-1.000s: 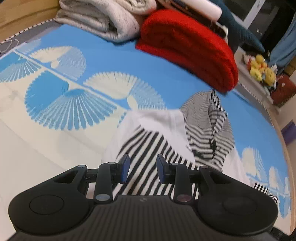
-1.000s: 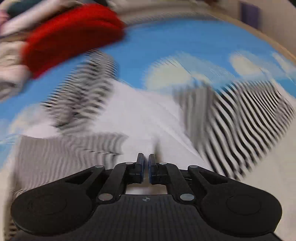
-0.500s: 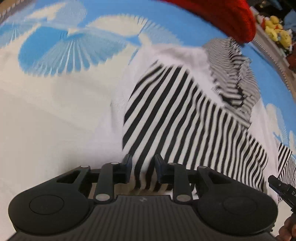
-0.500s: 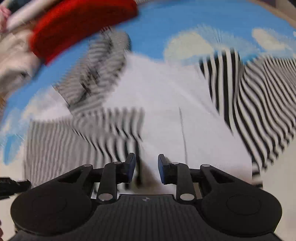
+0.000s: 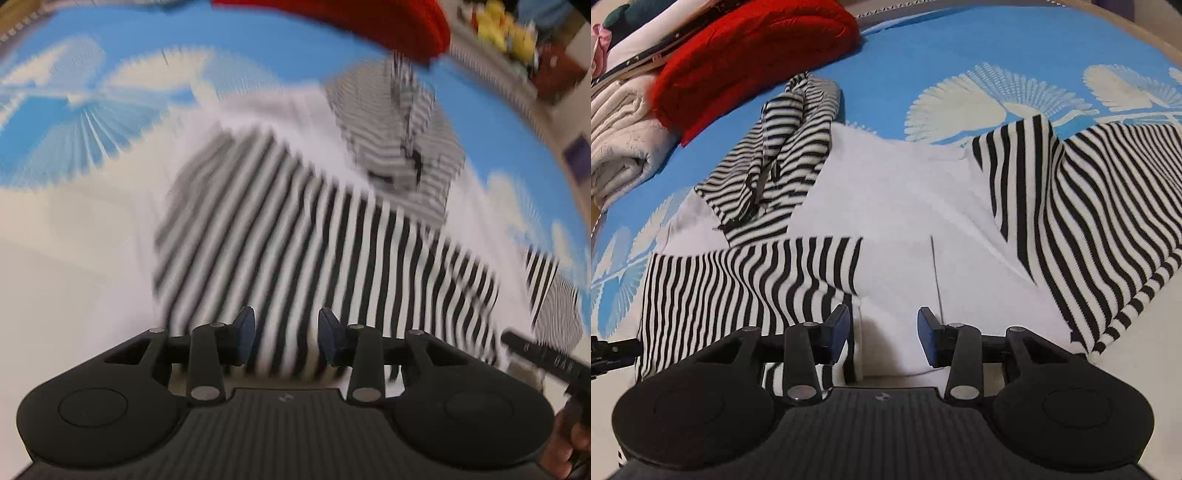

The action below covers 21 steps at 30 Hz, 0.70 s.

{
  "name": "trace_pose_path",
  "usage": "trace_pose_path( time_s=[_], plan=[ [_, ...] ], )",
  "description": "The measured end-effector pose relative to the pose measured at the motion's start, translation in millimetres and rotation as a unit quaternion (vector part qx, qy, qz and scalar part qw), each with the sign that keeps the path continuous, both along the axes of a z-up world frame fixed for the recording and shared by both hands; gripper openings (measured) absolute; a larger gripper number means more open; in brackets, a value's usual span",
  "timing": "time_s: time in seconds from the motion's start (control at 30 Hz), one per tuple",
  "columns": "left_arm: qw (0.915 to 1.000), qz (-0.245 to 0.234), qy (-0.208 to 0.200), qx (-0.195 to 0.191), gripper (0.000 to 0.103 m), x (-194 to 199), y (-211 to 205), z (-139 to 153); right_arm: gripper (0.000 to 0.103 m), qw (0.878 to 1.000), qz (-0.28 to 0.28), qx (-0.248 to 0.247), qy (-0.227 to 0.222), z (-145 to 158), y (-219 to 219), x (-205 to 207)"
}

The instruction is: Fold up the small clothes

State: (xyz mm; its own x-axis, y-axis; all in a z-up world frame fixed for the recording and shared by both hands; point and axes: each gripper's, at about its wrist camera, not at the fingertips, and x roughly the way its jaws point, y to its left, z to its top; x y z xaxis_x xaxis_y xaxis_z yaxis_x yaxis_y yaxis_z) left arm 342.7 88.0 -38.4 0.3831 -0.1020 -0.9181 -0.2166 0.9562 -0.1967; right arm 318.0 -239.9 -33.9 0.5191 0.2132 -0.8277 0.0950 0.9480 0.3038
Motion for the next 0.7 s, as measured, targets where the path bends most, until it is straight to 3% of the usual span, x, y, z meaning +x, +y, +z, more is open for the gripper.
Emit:
trace_pose_path(
  time_s=[0.07,0.17,0.27,0.37,0.57,0.7],
  plan=[
    [0.9993,-0.014,0.035,0.002,0.045,-0.3,-11.3,-18.1,0.046,1.000,0.004,-0.017,0.024,-8.3,-1.1,-0.1],
    [0.9986,-0.038,0.017,0.033,0.052,0.8,-27.0,-10.1,0.046,0.999,-0.027,-0.003,0.031,-9.1,-13.2,-2.4],
    [0.9991,-0.035,-0.021,0.010,0.055,0.0,-31.6,13.1,0.046,0.998,-0.059,0.023,-0.015,11.8,-35.8,-4.5],
    [0.9972,-0.047,-0.051,0.027,0.057,0.2,-42.4,28.9,0.047,0.993,-0.090,0.009,-0.071,31.6,-68.8,-6.0],
    [0.9931,-0.062,-0.059,0.080,0.057,1.0,-55.5,32.8,0.047,0.976,-0.195,-0.015,-0.092,26.6,-159.6,-14.8],
    [0.9922,-0.067,-0.063,0.084,0.057,0.2,-51.6,33.4,0.047,0.952,-0.282,-0.046,-0.107,9.6,-218.7,-22.1]
  ],
)
